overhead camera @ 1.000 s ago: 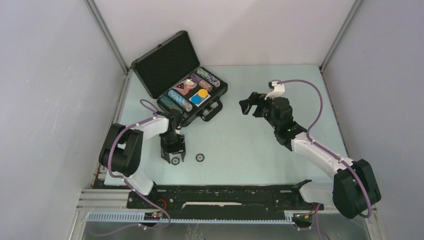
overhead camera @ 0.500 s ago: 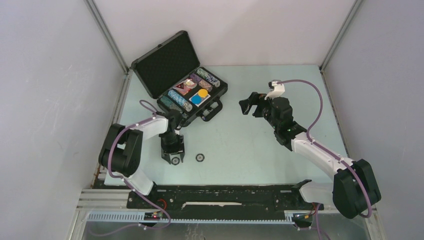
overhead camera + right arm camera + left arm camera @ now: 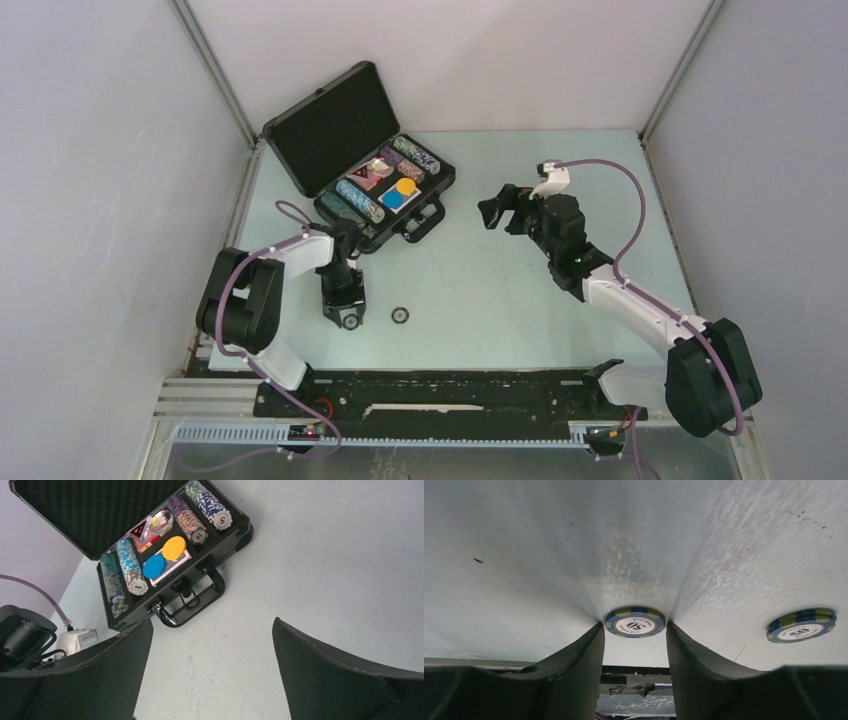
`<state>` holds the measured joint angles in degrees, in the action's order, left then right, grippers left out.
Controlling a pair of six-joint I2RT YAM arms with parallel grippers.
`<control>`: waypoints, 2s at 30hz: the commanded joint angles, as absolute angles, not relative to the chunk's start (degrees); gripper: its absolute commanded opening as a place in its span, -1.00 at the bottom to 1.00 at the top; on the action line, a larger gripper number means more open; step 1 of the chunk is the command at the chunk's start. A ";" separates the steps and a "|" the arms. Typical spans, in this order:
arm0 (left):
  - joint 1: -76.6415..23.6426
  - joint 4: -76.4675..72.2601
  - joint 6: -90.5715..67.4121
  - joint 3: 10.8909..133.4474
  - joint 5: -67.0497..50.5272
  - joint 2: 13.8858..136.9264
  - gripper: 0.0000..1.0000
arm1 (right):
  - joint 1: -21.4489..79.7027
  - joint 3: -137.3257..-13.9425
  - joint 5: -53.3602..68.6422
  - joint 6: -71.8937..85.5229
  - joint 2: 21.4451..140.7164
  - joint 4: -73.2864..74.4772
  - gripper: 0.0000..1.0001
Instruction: Pack up texas hold em set
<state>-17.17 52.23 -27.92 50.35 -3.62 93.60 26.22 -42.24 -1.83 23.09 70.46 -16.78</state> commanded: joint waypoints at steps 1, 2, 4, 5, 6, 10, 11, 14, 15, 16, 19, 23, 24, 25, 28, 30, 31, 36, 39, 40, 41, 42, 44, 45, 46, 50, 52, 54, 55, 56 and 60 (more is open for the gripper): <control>-16.77 46.95 -27.04 48.56 -3.28 92.98 0.07 | 25.66 -41.93 -1.86 23.57 69.35 -19.34 0.97; -16.71 46.81 -27.06 48.54 -3.37 93.05 0.07 | 25.66 -42.01 -1.86 23.56 69.35 -19.34 0.97; -16.71 46.52 -27.02 48.60 -3.49 93.16 0.04 | 25.66 -41.99 -1.92 23.57 69.35 -19.34 0.97; -16.72 46.42 -27.00 48.75 -3.51 93.23 0.03 | 25.71 -41.92 -1.90 23.56 69.35 -19.34 0.97; -16.74 46.41 -26.91 48.90 -3.51 93.33 0.02 | 25.67 -41.95 -1.86 23.62 69.35 -19.34 0.97; -16.79 46.47 -26.59 49.23 -3.19 93.43 -0.03 | 25.71 -41.99 -1.77 23.56 69.36 -19.34 0.97; -16.80 46.49 -26.48 49.34 -3.18 93.47 -0.05 | 25.67 -41.94 -1.77 23.59 69.30 -19.34 0.97; -16.79 46.91 -26.15 49.48 -3.23 93.15 -0.11 | 25.67 -41.95 -1.78 23.57 69.35 -19.34 0.97; -16.83 47.01 -26.09 49.56 -3.32 92.98 -0.14 | 25.66 -41.94 -1.76 23.60 69.39 -19.36 0.97; -16.86 47.14 -26.05 49.63 -3.41 92.73 -0.15 | 25.69 -42.00 -1.76 23.56 69.35 -19.42 0.97; -16.96 47.91 -25.89 50.14 -3.31 91.61 -0.18 | 25.69 -41.99 -1.75 23.61 69.42 -19.42 0.97; -17.57 49.28 -25.60 50.92 -3.58 90.35 -0.20 | 25.66 -42.00 -1.65 23.66 69.43 -19.50 0.97; -17.76 49.56 -25.65 50.97 -3.72 89.93 -0.21 | 25.73 -41.98 -1.66 23.66 69.43 -19.51 0.97; -18.02 49.89 -25.69 51.12 -3.84 89.61 -0.21 | 25.67 -41.96 -1.59 23.69 69.43 -19.51 0.97; -19.32 51.08 -25.74 52.10 -3.84 88.77 -0.22 | 25.66 -42.00 -1.59 23.70 69.43 -19.51 0.97; -21.09 52.00 -25.77 53.29 -3.74 88.33 -0.22 | 25.69 -42.00 -1.59 23.67 69.43 -19.52 0.97; -22.04 52.46 -25.94 53.96 -3.70 88.07 -0.22 | 25.68 -42.01 -1.64 23.69 69.39 -19.51 0.97; -26.43 53.41 -27.73 57.14 -4.27 87.41 -0.22 | 25.66 -42.00 -1.50 23.79 69.38 -19.50 0.97; -28.91 53.61 -29.18 58.51 -4.92 87.61 -0.22 | 25.67 -41.99 -1.58 23.74 69.35 -19.42 0.97; -29.71 53.62 -29.51 59.04 -5.00 87.88 -0.22 | 25.71 -41.99 -1.60 23.78 69.30 -19.42 0.97; -31.18 53.70 -29.56 59.73 -4.73 88.24 -0.22 | 25.69 -42.01 -1.65 23.74 69.25 -19.42 0.97; -32.59 53.89 -29.54 60.56 -3.86 88.81 -0.22 | 25.67 -42.01 -1.59 23.75 69.26 -19.37 0.97; -35.06 54.66 -29.36 62.42 -2.60 90.43 -0.21 | 25.66 -41.93 -1.58 23.78 69.18 -19.27 0.97; -36.10 54.84 -29.30 63.12 -2.46 91.29 -0.21 | 25.66 -42.00 -1.66 23.75 69.17 -19.25 0.97; -36.80 54.89 -29.34 63.71 -2.60 92.01 -0.21 | 25.70 -41.96 -1.69 23.79 69.17 -19.18 0.97; -38.36 54.67 -29.17 65.50 -3.36 94.55 -0.20 | 25.67 -41.96 -1.80 23.81 69.08 -19.14 0.97; -38.74 54.36 -29.11 65.96 -3.95 95.47 -0.20 | 25.67 -41.98 -1.77 23.78 69.08 -19.07 0.97; -39.08 54.10 -29.21 66.21 -4.57 96.38 -0.20 | 25.68 -41.91 -1.78 23.75 69.04 -19.07 0.97; -39.36 53.98 -29.24 66.47 -4.67 97.07 -0.20 | 25.68 -41.96 -1.76 23.74 69.00 -19.07 0.97; -39.52 53.85 -29.30 66.65 -4.78 97.56 -0.20 | 25.67 -41.98 -1.80 23.78 68.99 -19.08 0.97; -39.86 52.43 -29.83 66.73 -6.34 99.30 -0.20 | 25.67 -41.94 -1.64 23.76 69.06 -19.14 0.97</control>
